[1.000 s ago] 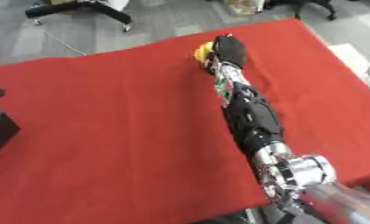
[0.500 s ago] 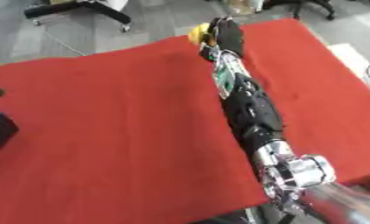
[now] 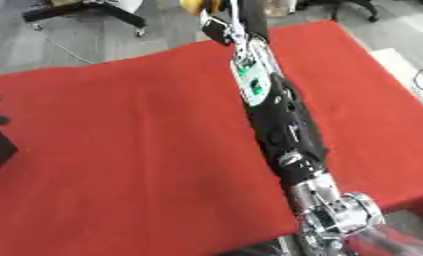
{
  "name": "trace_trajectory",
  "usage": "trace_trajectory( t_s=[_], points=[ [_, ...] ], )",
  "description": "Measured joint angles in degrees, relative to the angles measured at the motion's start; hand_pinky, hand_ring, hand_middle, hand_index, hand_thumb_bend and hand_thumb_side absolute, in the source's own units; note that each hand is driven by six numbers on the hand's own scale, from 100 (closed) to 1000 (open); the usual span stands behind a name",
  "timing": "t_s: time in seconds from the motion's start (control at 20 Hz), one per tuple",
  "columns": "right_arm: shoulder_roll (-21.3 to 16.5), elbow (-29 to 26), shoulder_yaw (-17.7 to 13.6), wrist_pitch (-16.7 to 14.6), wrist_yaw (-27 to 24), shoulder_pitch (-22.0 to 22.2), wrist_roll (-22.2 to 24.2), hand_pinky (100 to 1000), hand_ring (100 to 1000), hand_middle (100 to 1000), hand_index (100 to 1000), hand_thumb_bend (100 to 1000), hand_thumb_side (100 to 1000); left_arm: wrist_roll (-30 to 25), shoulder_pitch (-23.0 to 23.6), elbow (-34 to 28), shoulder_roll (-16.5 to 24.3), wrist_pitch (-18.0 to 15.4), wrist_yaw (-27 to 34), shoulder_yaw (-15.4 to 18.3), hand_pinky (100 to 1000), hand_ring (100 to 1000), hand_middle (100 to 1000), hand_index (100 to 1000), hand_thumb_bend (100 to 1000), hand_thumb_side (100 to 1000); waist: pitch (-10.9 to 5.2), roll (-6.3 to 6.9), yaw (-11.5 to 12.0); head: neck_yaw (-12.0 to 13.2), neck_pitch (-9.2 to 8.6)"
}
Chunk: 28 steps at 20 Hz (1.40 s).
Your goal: Pick up the objects with one hand, pass them to the other hand, and then place them into the box on the other side of the table.
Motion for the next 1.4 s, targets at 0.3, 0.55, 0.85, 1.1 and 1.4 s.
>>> trace_trajectory(
  t_s=[0.3, 0.55, 0.85, 1.1, 1.4],
  points=[
    [5.3, -13.7, 4.4, -0.6, -9.2, 7.2, 5.2, 703, 709, 329, 260, 100, 100, 2.1, -2.1, 2.5, 0.1, 0.7, -2.9, -1.0, 706, 834, 859, 858, 149, 625, 0.00, -0.55, -1.0, 0.9, 0.00],
    [9.0, -21.5, 8.6, -0.9, -17.2, 11.9, 10.2, 703, 710, 329, 261, 100, 100, 2.7, -4.2, 3.5, 0.6, 0.5, -3.5, -2.0, 706, 840, 864, 864, 191, 612, 0.00, -0.90, -1.5, 1.5, 0.03],
    [11.0, -25.1, 12.2, -1.1, -22.7, 14.1, 15.2, 703, 711, 330, 261, 100, 100, 1.2, -5.0, 3.6, 0.7, -0.5, -4.6, -3.4, 715, 855, 881, 882, 268, 585, 0.00, -1.07, -1.8, 1.8, 0.03],
    [11.1, -25.9, 13.7, -1.0, -25.8, 14.9, 17.6, 703, 712, 330, 260, 100, 100, 0.6, -5.7, 3.1, 1.1, -0.7, -5.8, -3.8, 719, 861, 891, 887, 282, 548, 0.00, -1.11, -1.8, 1.8, 0.04],
    [11.1, -25.9, 14.6, -1.0, -27.4, 15.3, 19.4, 703, 712, 330, 260, 100, 100, 2.4, -7.8, 2.3, 1.6, 0.0, -6.2, -3.8, 726, 866, 896, 890, 326, 476, 0.00, -1.23, -1.8, 1.7, 0.05]
  ],
)
